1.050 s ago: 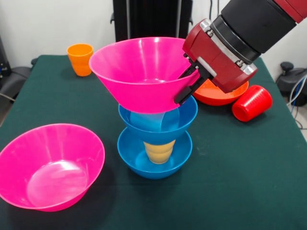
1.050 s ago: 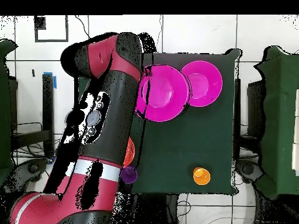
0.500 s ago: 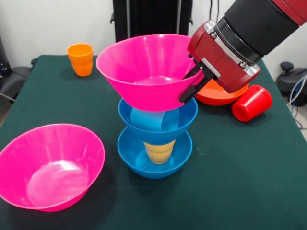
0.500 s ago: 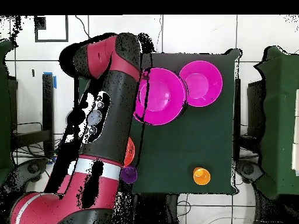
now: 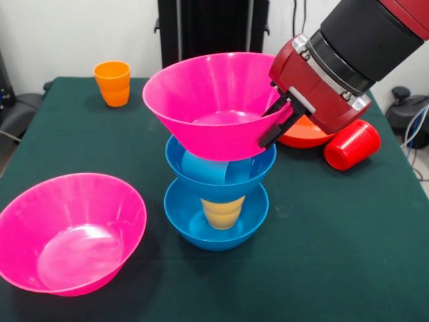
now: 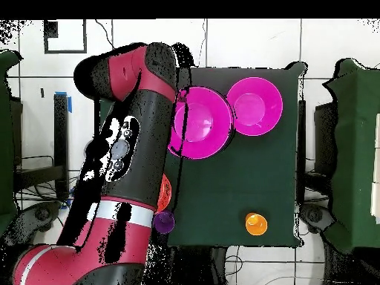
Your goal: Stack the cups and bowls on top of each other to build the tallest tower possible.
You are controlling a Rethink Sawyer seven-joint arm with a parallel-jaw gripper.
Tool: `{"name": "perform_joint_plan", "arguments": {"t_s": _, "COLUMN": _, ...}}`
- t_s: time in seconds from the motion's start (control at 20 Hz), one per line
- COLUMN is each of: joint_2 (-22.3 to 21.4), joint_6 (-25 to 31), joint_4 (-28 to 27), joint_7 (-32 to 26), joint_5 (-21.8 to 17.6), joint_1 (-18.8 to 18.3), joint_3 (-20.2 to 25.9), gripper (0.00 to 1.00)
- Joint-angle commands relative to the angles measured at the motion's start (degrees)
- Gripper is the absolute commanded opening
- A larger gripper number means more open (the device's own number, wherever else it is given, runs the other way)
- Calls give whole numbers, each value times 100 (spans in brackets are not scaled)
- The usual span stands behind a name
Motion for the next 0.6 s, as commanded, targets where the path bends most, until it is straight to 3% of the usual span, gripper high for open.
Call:
{"name": "perform_joint_plan", "arguments": {"t_s": 0.05, "joint_2": 141, "joint_6": -163, "joint_4": 171, "joint_7": -262, "joint_5": -137, "joint_1": 52, "joint_3": 609, "gripper": 0}}
{"name": "perform_joint_plan", "arguments": {"t_s": 0.1, "joint_2": 155, "joint_6": -174, "joint_4": 162, "joint_7": -234, "joint_5": -156, "joint_1": 56, "joint_3": 582, "gripper": 0}}
{"name": "perform_joint_plan", "arguments": {"t_s": 0.15, "joint_2": 158, "joint_6": -188, "joint_4": 158, "joint_7": -246, "joint_5": -163, "joint_1": 43, "joint_3": 580, "gripper": 100}}
{"name": "perform_joint_plan", "arguments": {"t_s": 0.6, "joint_2": 186, "joint_6": -376, "joint_4": 132, "joint_7": -82, "joint_5": -263, "joint_1": 53, "joint_3": 455, "gripper": 100}}
